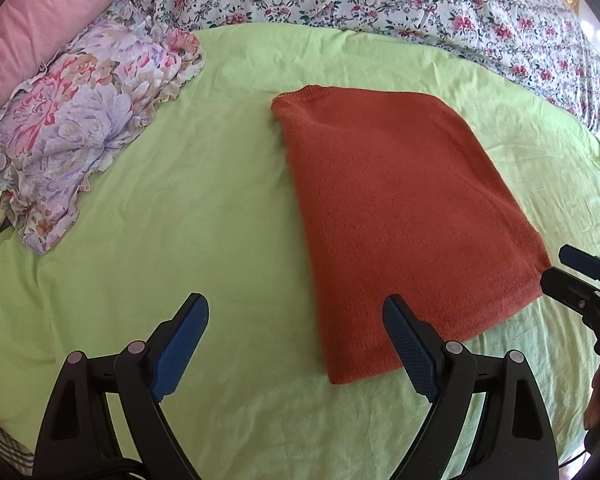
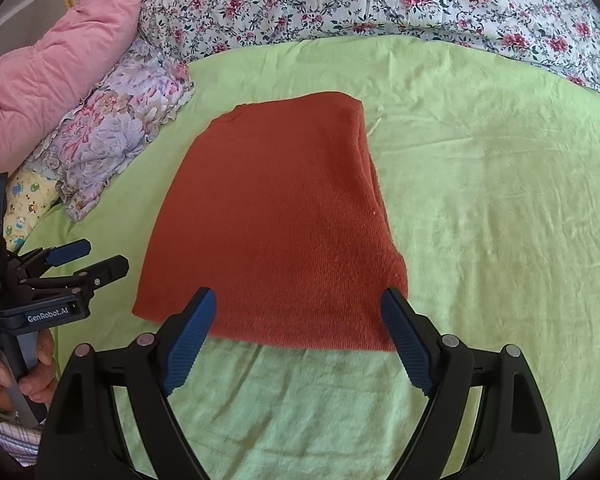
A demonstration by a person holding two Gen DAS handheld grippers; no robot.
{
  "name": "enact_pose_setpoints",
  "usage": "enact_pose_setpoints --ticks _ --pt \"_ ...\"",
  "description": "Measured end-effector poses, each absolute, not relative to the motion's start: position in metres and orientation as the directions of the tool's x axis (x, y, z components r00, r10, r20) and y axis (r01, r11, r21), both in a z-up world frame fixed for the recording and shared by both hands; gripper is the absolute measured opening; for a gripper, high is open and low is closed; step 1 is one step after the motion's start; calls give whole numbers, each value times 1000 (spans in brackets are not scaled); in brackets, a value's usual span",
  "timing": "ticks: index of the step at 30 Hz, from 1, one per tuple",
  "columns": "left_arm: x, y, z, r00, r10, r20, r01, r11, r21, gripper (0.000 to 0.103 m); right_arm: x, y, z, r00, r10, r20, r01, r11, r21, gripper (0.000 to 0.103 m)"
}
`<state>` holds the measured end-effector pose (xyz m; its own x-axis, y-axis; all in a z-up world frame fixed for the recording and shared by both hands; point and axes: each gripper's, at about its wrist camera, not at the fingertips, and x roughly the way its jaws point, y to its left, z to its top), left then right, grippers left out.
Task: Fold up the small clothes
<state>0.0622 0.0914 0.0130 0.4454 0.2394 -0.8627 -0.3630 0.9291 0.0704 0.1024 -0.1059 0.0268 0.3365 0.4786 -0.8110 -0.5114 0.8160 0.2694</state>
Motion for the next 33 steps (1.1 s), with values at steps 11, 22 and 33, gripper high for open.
enact_pose_setpoints --ticks 11,22,33 --pt "78 92 13 418 244 -875 -361 929 87 89 124 -93 29 317 482 -817 -532 803 268 85" --pt "89 91 14 411 256 -875 -359 928 103 89 134 -84 30 311 473 -824 -542 801 255 85" --pt "91 92 11 407 251 -878 -350 931 104 89 130 -80 28 301 480 -824 -546 795 263 85"
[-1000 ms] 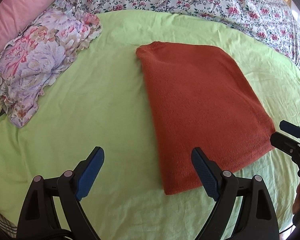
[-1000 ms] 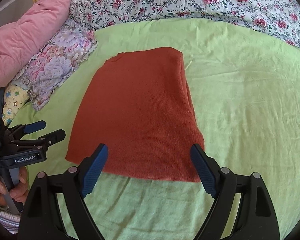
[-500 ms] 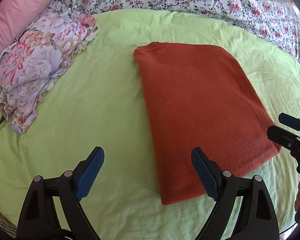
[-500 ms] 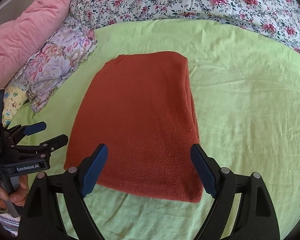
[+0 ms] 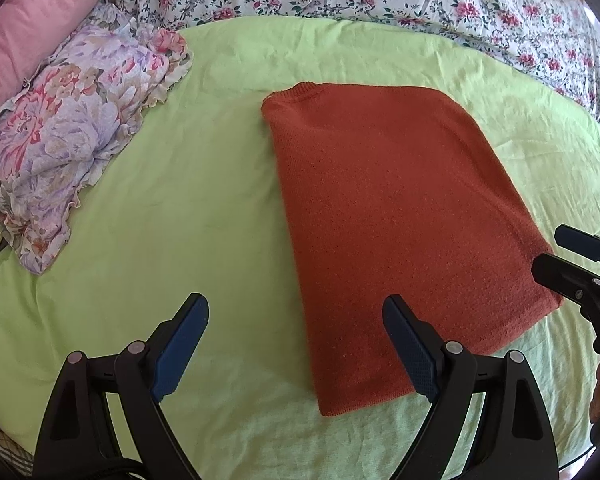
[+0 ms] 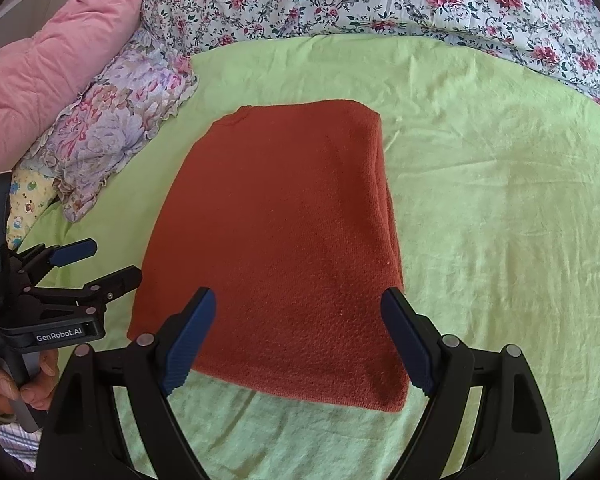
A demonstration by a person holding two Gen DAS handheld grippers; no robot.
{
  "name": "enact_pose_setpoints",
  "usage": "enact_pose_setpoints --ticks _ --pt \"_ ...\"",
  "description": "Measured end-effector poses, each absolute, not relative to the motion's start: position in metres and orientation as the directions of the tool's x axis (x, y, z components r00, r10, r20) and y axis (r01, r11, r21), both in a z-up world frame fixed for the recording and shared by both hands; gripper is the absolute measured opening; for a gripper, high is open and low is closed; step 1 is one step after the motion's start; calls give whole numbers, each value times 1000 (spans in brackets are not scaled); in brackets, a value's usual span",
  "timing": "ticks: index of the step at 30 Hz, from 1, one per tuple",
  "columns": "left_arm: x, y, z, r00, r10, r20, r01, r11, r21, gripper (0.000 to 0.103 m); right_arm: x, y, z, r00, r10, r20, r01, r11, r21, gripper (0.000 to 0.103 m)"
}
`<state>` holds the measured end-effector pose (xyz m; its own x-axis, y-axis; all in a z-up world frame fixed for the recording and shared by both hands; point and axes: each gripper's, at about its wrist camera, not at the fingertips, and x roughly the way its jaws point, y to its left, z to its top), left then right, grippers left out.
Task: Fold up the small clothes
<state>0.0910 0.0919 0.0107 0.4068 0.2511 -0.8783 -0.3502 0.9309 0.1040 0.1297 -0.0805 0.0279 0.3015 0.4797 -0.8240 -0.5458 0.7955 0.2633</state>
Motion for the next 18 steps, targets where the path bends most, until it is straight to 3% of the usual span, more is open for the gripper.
enact_pose_setpoints --ticks 18 --pt "93 94 16 431 245 -869 -340 935 95 89 132 -75 33 306 496 -813 -570 779 261 85"
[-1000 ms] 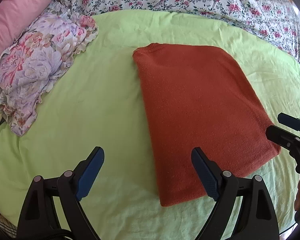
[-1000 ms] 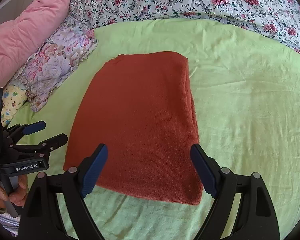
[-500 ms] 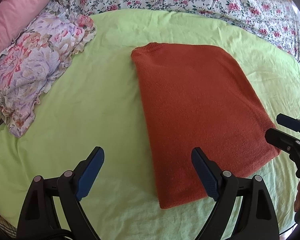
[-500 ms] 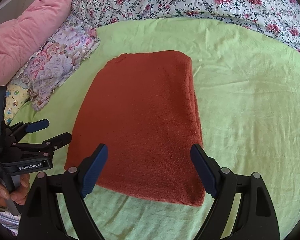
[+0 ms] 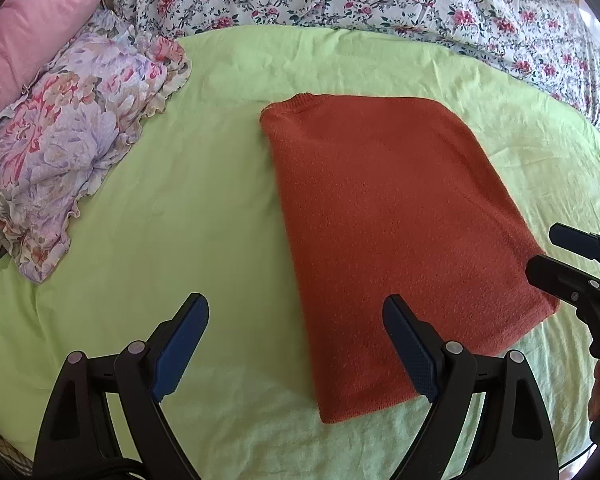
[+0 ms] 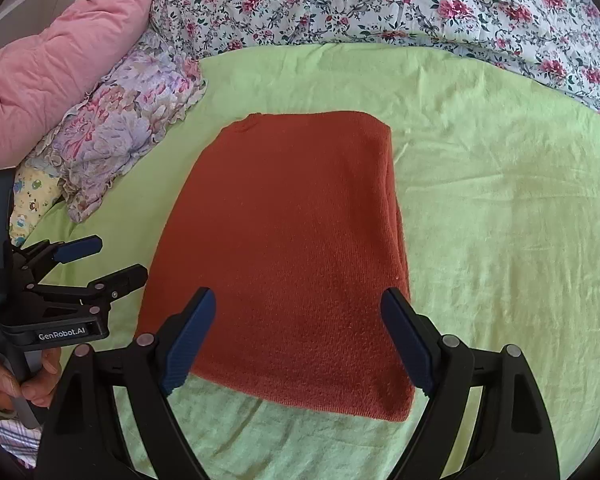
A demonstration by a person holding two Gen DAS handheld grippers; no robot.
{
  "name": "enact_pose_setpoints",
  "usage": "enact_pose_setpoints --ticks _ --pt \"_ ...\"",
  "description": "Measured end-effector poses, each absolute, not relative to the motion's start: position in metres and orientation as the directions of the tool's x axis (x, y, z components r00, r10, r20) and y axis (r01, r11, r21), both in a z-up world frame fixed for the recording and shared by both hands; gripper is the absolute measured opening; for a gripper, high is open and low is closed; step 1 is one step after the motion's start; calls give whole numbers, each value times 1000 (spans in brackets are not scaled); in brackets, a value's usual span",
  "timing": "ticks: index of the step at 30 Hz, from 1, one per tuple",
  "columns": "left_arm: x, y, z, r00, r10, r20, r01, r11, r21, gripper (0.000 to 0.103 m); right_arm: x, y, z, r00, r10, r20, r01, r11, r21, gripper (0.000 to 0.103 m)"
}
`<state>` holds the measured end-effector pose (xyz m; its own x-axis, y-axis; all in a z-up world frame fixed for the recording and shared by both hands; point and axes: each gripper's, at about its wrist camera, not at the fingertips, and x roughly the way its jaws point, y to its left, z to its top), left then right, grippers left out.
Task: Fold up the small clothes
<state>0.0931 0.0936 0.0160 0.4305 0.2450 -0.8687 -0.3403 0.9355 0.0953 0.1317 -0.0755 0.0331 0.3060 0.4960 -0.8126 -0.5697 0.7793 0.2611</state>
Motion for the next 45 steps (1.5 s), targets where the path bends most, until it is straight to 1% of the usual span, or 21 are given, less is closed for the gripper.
enact_pose_setpoints --ticks 26,45 --pt "105 85 16 431 211 -877 -305 949 79 89 144 -76 37 308 500 -809 -564 781 268 85" --pt "103 88 19 434 205 -877 -312 948 67 89 143 -77 38 302 510 -806 -560 778 283 85"
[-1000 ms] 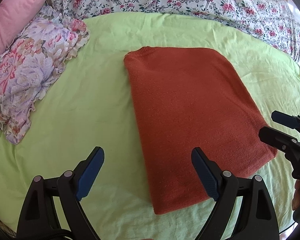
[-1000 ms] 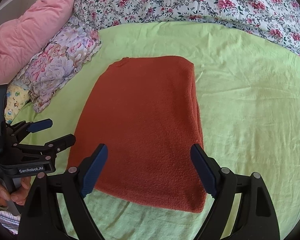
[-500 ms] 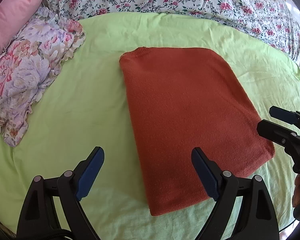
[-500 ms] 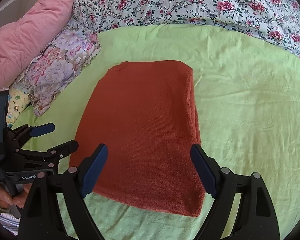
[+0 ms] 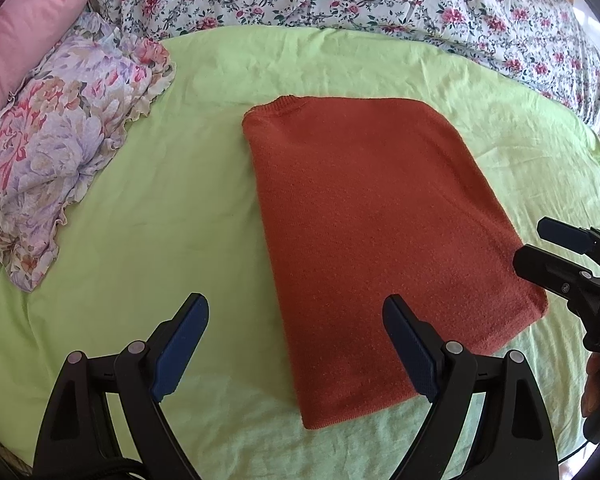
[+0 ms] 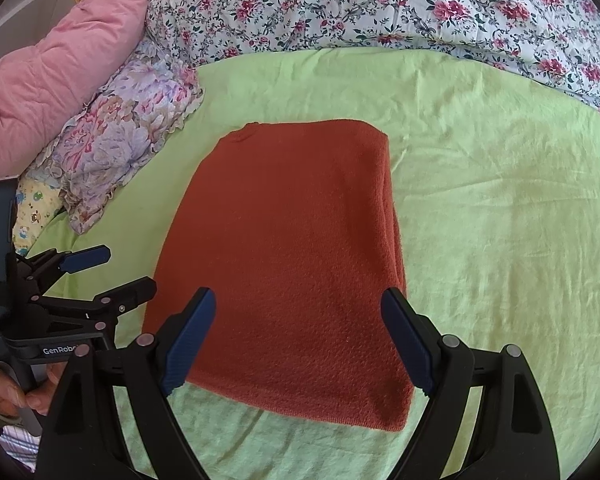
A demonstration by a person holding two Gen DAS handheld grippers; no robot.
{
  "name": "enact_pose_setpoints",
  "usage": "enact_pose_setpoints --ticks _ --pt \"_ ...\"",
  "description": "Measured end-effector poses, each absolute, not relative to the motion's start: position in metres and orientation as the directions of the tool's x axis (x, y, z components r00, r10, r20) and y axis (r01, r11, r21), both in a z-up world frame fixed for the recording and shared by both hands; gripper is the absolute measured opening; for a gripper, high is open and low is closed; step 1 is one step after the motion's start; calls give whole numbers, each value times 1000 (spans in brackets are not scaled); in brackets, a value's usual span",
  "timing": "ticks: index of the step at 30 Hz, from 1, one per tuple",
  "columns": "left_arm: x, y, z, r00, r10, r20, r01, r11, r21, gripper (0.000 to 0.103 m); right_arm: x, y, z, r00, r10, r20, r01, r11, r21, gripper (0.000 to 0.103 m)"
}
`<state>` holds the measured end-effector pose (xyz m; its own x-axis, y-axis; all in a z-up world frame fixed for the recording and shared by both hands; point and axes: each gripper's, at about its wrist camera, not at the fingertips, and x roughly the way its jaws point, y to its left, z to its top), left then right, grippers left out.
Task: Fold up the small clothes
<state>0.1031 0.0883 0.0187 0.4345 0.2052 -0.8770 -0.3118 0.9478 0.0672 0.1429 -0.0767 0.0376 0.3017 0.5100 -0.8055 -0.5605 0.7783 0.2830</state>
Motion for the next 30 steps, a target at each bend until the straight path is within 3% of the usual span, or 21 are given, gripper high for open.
enact_pose_setpoints --ticks 30 --pt "105 87 17 435 195 -879 -316 947 54 89 146 -82 36 303 509 -806 -540 788 294 85"
